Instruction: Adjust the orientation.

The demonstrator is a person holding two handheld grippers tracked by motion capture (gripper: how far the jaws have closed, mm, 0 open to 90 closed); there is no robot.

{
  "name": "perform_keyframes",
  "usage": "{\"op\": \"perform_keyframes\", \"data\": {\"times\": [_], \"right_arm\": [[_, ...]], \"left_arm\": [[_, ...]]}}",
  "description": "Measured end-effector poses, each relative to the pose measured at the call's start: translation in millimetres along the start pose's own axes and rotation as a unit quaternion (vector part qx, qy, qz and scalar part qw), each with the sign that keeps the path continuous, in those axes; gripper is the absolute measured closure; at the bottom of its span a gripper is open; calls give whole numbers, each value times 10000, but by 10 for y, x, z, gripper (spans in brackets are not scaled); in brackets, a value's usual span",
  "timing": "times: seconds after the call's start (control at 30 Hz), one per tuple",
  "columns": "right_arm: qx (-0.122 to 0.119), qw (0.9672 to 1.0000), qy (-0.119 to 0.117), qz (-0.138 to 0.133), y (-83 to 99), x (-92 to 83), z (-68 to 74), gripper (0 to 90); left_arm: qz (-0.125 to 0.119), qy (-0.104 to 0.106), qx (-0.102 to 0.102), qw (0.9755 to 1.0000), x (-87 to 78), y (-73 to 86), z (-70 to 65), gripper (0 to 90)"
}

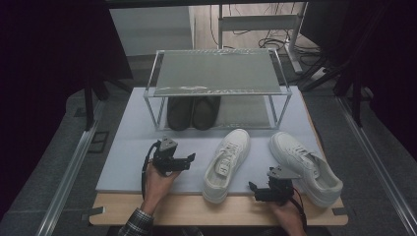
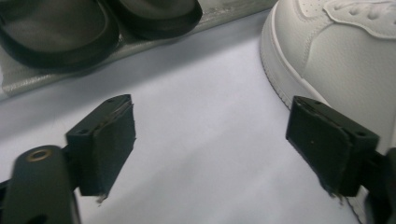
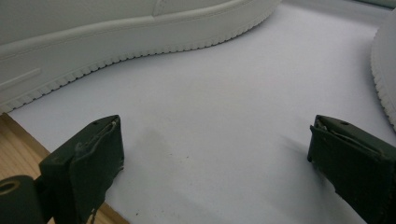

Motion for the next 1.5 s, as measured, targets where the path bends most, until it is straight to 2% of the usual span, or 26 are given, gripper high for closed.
{"op": "perform_keyframes", "data": {"times": [0.13, 0.47, 0.83, 0.97, 1.13, 1.37, 1.5], "right_arm": [[0, 10000, 1, 0, 0, 0, 0, 35], [-2, 10000, 0, 0, 0, 0, -2, 35], [-12, 10000, 17, 17, 1, 0, -2, 34], [-11, 10000, 19, 18, 1, 0, -1, 34], [-12, 10000, 16, 19, 1, 0, -1, 33], [-12, 10000, 10, 27, -2, 0, 1, 34], [29, 10000, 31, 82, -8, -15, -5, 76]], "left_arm": [[-24, -9, -21, 10000, -31, 72, 9, 132], [11, -157, -80, 9998, -100, 365, 70, 127], [74, -391, -124, 9991, -121, 650, 114, 127], [97, -522, -117, 9985, -113, 719, 158, 128], [155, -583, -209, 9980, -60, 788, 229, 128], [61, -538, -164, 9984, -36, 810, 245, 120], [61, -539, -163, 9984, -35, 810, 245, 119]]}}
Point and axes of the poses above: each handheld gripper's, and its own axes: x roughly forward along the jaws, y roughly out of its underside, z roughly to its left, the point moved 8 cm from there along x, roughly forward along the jaws, and after that the axes turned 13 degrees about z, right-handed, at the moved point
